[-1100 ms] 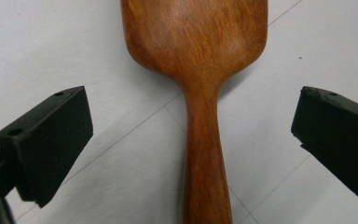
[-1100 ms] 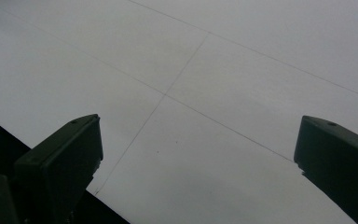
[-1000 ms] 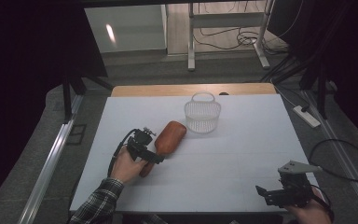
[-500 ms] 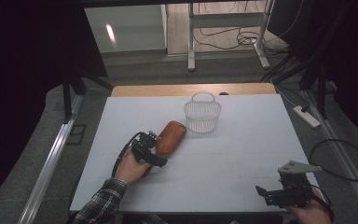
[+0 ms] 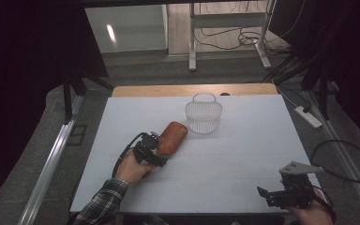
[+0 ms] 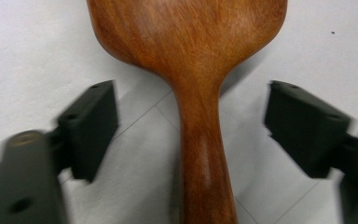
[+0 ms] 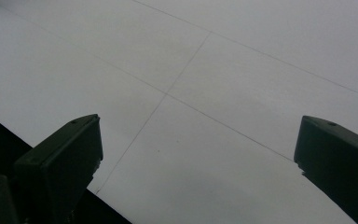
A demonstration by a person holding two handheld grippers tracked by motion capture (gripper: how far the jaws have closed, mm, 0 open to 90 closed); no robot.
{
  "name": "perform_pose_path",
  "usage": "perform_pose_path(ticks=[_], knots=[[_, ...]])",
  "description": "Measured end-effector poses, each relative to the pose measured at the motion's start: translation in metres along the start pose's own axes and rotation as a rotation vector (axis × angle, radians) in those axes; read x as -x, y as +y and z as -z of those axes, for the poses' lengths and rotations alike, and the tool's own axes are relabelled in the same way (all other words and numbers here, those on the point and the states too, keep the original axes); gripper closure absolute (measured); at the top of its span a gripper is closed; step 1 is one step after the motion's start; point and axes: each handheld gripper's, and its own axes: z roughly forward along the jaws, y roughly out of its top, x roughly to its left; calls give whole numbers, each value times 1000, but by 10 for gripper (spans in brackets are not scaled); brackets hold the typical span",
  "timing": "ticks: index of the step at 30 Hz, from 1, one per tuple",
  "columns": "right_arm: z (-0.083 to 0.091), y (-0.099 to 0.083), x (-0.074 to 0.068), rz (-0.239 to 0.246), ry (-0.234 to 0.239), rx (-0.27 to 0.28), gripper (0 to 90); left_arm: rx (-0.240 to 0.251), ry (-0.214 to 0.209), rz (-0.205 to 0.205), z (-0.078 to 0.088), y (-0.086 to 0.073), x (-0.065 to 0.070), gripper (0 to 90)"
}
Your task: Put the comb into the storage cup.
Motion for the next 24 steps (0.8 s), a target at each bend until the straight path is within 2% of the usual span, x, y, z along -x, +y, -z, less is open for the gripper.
perform_pose_path(ticks=[3, 6, 9, 12, 21, 24], knots=[[0, 0, 0, 1, -1, 1, 12, 2, -1, 4, 1, 0, -1, 401], [0, 0, 0, 0, 0, 0, 12, 6, -12, 14, 3, 0, -1, 519], [0, 0, 0, 2, 0, 0, 12, 11, -25, 18, 4, -1, -2, 600], [0, 0, 0, 2, 0, -2, 12, 7, -23, 16, 3, -1, -2, 648], [0, 0, 0, 3, 1, -2, 12, -6, -27, 24, 2, 0, -4, 706], [0, 0, 0, 3, 1, -2, 12, 10, -37, 29, 5, 0, -6, 719]])
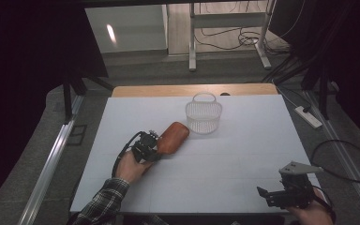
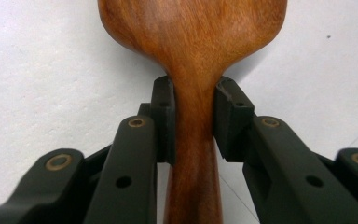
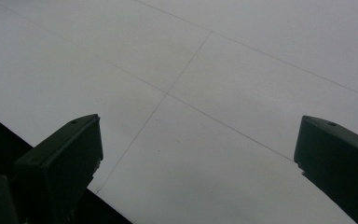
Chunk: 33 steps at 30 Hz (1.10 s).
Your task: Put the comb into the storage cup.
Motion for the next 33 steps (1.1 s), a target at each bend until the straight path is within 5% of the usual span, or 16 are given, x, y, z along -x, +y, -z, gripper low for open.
perform_pose_path(ticks=[13, 33], knots=[[0, 0, 0, -1, 1, 3, 12, 24, -29, -17, 6, -4, -3, 723], [1, 0, -2, 21, 5, 9, 6, 159, -91, -44, 36, -17, 3, 724]])
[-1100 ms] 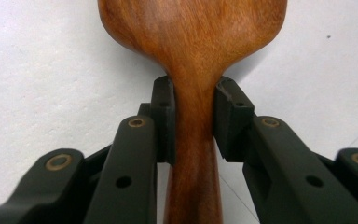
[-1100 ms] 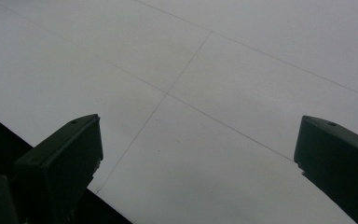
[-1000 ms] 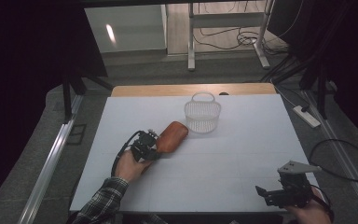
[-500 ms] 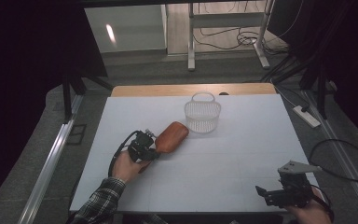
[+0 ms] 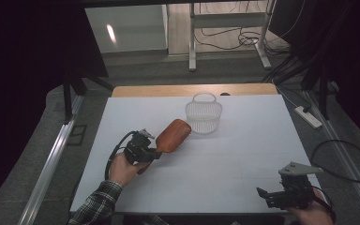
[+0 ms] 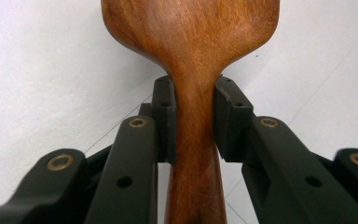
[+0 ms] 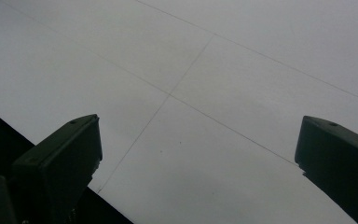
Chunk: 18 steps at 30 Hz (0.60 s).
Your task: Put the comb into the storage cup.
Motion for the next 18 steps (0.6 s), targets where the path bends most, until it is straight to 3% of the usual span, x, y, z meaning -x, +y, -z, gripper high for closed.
perform_pose_path(ticks=[7, 18], knots=[[1, 0, -3, 33, 5, 9, 3, 36, -9, -29, 12, -2, 8, 724], [3, 0, -3, 34, 14, 27, 0, 85, -20, -70, 25, -6, 21, 724]])
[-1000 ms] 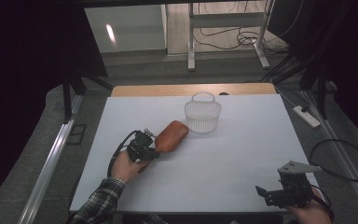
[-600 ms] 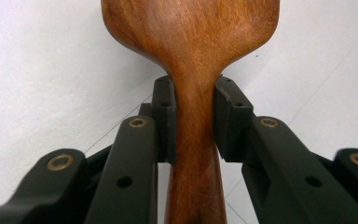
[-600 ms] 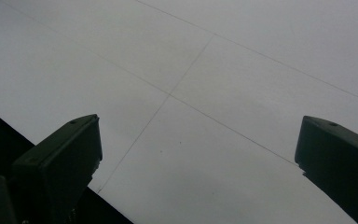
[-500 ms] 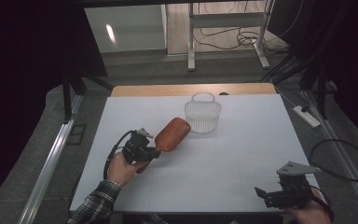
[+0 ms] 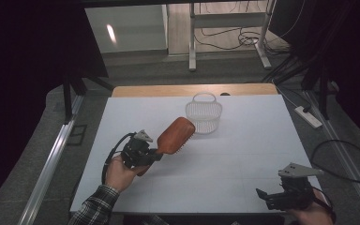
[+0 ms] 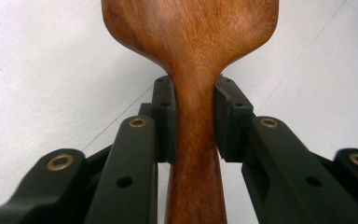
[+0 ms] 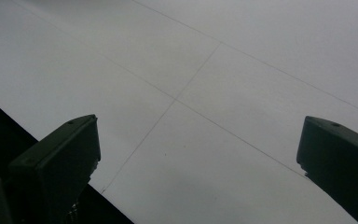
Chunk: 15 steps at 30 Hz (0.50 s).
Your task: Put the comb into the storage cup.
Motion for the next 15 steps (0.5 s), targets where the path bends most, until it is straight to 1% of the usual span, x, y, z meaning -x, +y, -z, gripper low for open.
perform_pose_path(ticks=[2, 10, 15], knots=[[1, 0, 0, 1, 2, 9, 0, 8, -4, -1, 2, -1, 2, 724], [1, 1, -1, 1, 17, 14, 0, 20, -6, -3, 9, -7, 7, 724], [0, 7, -3, 11, 32, 31, 0, 30, -5, -6, 13, -11, 12, 723]])
